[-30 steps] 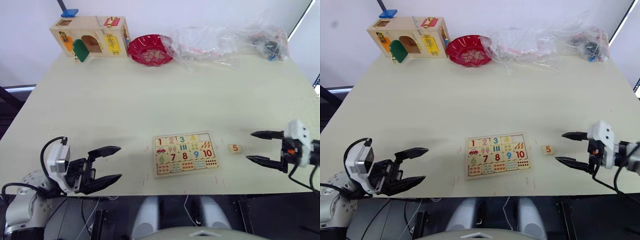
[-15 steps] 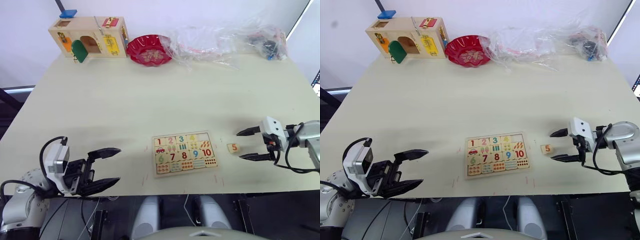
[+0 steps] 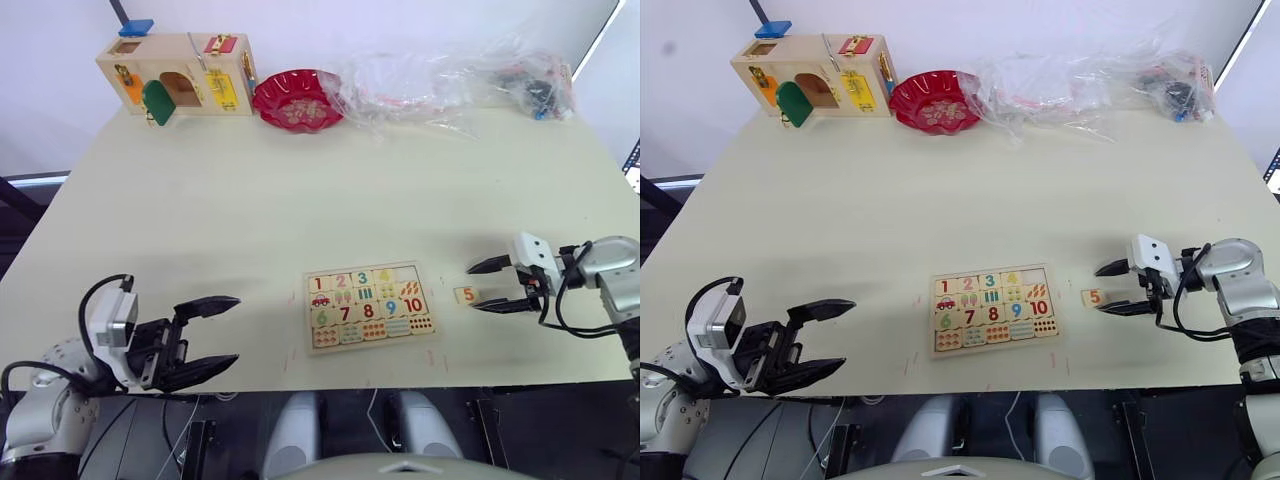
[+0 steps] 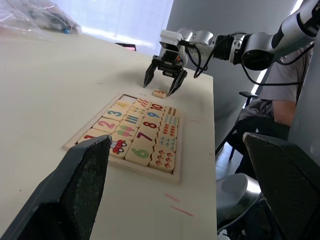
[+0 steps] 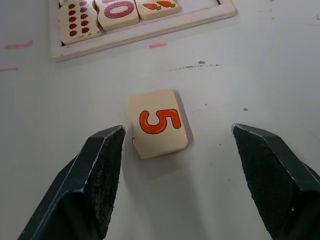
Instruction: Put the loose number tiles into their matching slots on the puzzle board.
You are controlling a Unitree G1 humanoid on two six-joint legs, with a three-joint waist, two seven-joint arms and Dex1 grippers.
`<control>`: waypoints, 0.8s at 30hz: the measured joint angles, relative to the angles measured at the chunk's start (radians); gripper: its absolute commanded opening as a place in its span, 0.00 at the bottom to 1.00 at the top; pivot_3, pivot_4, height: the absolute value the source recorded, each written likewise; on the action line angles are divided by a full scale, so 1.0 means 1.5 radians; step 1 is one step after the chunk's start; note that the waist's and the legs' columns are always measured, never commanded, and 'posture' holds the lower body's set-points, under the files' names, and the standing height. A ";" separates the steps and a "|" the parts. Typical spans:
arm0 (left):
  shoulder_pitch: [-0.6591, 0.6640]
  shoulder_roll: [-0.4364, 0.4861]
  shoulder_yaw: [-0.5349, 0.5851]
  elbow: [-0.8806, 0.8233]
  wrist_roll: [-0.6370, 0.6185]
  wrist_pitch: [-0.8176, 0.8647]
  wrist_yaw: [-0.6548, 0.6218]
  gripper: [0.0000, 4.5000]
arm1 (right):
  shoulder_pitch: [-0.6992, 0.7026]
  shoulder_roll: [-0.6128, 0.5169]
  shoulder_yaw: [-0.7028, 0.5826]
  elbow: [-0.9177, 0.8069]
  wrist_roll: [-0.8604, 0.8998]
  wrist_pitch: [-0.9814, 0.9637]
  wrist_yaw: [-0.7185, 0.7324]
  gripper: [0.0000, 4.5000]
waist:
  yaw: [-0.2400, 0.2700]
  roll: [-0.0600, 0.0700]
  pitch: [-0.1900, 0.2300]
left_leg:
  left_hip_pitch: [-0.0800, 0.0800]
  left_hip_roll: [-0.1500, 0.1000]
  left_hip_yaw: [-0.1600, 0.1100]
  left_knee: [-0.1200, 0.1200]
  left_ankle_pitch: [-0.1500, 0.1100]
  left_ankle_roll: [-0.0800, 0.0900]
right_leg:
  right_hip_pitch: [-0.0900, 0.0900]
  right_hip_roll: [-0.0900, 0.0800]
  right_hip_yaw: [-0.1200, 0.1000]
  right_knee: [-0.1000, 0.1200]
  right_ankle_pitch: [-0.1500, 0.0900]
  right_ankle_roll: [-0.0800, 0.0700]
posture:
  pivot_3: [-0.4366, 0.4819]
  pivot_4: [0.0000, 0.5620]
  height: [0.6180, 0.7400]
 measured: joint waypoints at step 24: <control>-0.005 0.006 -0.005 0.018 0.000 -0.023 0.000 1.00 | 0.026 0.008 -0.007 -0.016 0.011 -0.015 -0.003 0.43 | 0.000 0.000 0.000 | 0.000 0.000 0.000 0.000 0.000 0.000 | 0.000 0.000 0.000 0.000 0.000 0.000 | 0.48 0.27 1.00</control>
